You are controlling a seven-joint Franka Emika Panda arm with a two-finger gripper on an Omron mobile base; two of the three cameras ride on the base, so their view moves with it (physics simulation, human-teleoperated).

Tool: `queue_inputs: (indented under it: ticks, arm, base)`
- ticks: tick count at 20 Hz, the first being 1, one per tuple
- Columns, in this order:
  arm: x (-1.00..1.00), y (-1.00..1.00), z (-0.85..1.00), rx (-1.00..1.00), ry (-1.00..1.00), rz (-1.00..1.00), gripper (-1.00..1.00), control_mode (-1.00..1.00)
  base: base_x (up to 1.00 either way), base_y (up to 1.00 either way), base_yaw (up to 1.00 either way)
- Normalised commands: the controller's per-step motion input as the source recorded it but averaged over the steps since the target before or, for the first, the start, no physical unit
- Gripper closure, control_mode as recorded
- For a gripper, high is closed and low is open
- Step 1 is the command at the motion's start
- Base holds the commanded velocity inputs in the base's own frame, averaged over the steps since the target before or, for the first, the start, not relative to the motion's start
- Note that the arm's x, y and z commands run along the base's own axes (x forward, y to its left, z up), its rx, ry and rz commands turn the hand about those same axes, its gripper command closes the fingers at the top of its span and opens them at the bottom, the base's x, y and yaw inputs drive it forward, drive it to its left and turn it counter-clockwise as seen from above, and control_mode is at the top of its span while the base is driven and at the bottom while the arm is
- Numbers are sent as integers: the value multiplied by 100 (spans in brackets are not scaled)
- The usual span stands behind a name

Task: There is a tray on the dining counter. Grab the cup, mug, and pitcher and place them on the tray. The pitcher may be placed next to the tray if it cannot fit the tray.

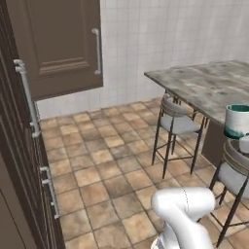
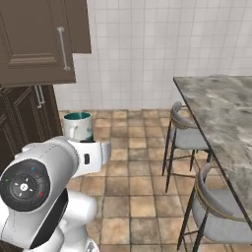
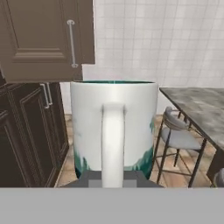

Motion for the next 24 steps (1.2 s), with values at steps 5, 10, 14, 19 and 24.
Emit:
queue_inputs:
  ticks: [5, 10, 14, 19, 24]
  arm:
    - [0, 0, 0, 0, 0, 0, 100, 100]
    - [0, 0, 0, 0, 0, 0, 100, 100]
    - [0, 0, 0, 0, 0, 0, 100, 100]
    - [0, 0, 0, 0, 0, 0, 100, 100]
    - [0, 0, 0, 0, 0, 0, 100, 100]
  base:
    - [-100, -65, -16]
    - [-100, -49, -9]
    - [-100, -21, -8]
    - [-100, -29, -9]
    - [-100, -36, -11]
